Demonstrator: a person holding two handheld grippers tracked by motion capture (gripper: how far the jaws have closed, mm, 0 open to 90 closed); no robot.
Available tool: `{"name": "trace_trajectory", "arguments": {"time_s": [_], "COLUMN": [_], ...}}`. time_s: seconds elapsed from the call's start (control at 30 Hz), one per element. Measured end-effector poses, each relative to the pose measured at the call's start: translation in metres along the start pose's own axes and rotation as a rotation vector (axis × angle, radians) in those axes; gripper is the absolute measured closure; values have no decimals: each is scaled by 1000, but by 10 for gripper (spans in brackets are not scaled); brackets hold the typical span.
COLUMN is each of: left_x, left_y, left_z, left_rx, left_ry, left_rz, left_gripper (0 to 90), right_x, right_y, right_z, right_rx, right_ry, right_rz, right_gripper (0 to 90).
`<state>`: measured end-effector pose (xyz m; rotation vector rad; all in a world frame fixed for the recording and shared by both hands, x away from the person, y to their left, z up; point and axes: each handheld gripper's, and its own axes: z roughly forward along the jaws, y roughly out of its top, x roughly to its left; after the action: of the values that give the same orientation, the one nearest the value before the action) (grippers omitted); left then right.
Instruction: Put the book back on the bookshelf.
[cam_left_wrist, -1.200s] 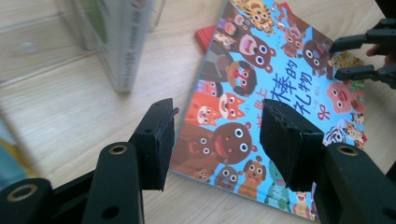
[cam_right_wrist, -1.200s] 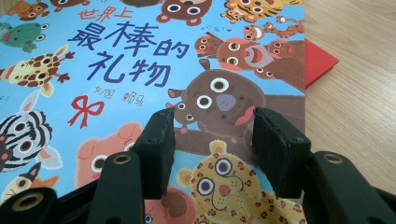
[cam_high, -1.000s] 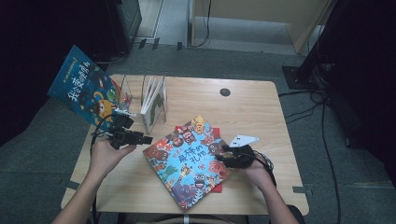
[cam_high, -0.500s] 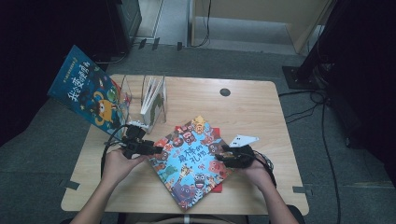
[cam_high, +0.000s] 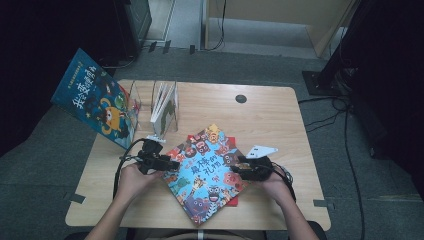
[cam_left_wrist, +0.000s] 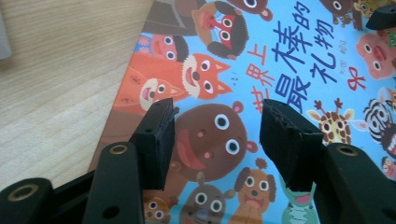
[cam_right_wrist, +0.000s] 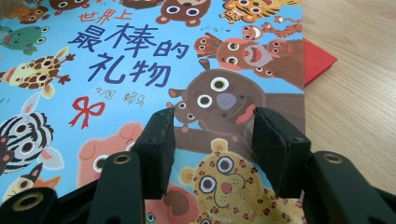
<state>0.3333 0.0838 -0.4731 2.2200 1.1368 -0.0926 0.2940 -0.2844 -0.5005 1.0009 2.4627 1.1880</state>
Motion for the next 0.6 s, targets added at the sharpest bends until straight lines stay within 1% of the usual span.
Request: {"name": "trace_trajectory", "arguments": {"time_s": [0.07,0.13,0.17,0.2,0.23,0.3,0.4,0.47,0.53,0.57,0.6], "left_x": [0,0,-1,-2,-3,-2,-2,-4,-4,-4,-3], "left_y": [-1,-2,-3,-3,-3,-4,-9,-12,-13,-13,-13], "left_z": [1,1,2,2,2,2,2,3,3,3,3], "left_rx": [-11,-22,-28,-27,-29,-42,-70,-87,-92,-94,-98], "left_ry": [-5,-9,1,20,24,14,12,24,29,22,14], "left_rz": [-2,7,12,6,3,-13,0,25,41,38,26], "left_gripper": [459,458,461,492,509,504,491,487,486,478,475], "right_x": [0,0,0,0,0,1,1,1,1,1,1], "right_y": [0,0,-1,-1,-1,-1,-2,-3,-3,-4,-4], "right_z": [0,0,0,0,-1,-1,-2,-2,-3,-4,-5], "right_rx": [-2,-5,-6,-7,-7,-5,-4,-6,-5,-4,-4], "right_ry": [-1,-1,-1,-3,-5,-5,-7,-7,-10,-11,-13], "right_rz": [1,4,3,4,6,6,8,15,20,20,19], "right_gripper": [497,496,496,496,496,496,496,498,499,499,499]}}
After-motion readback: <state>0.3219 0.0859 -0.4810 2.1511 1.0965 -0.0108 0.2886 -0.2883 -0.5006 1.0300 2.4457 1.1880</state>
